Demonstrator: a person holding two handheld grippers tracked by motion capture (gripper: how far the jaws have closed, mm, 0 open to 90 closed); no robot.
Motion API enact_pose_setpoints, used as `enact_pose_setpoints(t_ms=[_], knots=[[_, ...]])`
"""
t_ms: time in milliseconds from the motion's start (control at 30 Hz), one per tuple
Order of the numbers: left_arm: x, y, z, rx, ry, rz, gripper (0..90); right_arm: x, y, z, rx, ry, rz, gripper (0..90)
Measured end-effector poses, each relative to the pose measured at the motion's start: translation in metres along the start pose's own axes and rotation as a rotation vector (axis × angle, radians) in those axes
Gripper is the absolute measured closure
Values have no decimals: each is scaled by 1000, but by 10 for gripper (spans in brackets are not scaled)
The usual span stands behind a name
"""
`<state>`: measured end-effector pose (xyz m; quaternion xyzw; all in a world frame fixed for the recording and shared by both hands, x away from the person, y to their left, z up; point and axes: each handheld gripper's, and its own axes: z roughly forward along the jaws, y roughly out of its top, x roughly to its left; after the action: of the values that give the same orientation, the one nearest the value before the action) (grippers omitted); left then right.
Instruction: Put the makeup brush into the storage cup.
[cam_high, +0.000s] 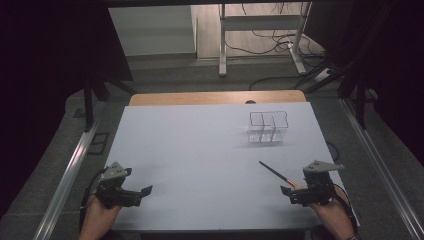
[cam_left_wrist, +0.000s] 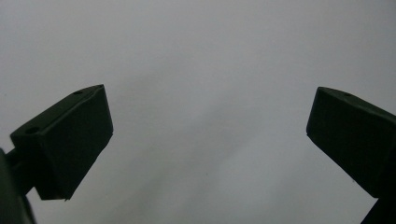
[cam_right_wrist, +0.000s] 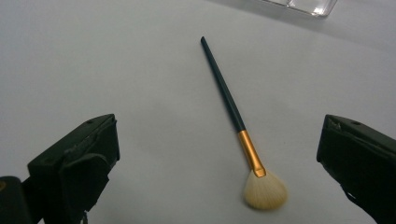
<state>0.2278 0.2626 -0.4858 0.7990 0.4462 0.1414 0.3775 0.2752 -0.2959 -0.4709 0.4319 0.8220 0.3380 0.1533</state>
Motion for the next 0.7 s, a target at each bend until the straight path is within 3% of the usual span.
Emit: enact_pose_setpoints(t_ms=[100, 233, 700], knots=[[-1, -1, 2, 7, 10, 21, 10, 1, 0, 0, 2, -13, -5, 0], [1, -2, 3, -1, 12, 21, 9, 2, 0, 0, 6, -25, -9, 0], [1, -3, 5, 10, 27, 41, 5, 1, 1, 1, 18, -17, -17, 0]])
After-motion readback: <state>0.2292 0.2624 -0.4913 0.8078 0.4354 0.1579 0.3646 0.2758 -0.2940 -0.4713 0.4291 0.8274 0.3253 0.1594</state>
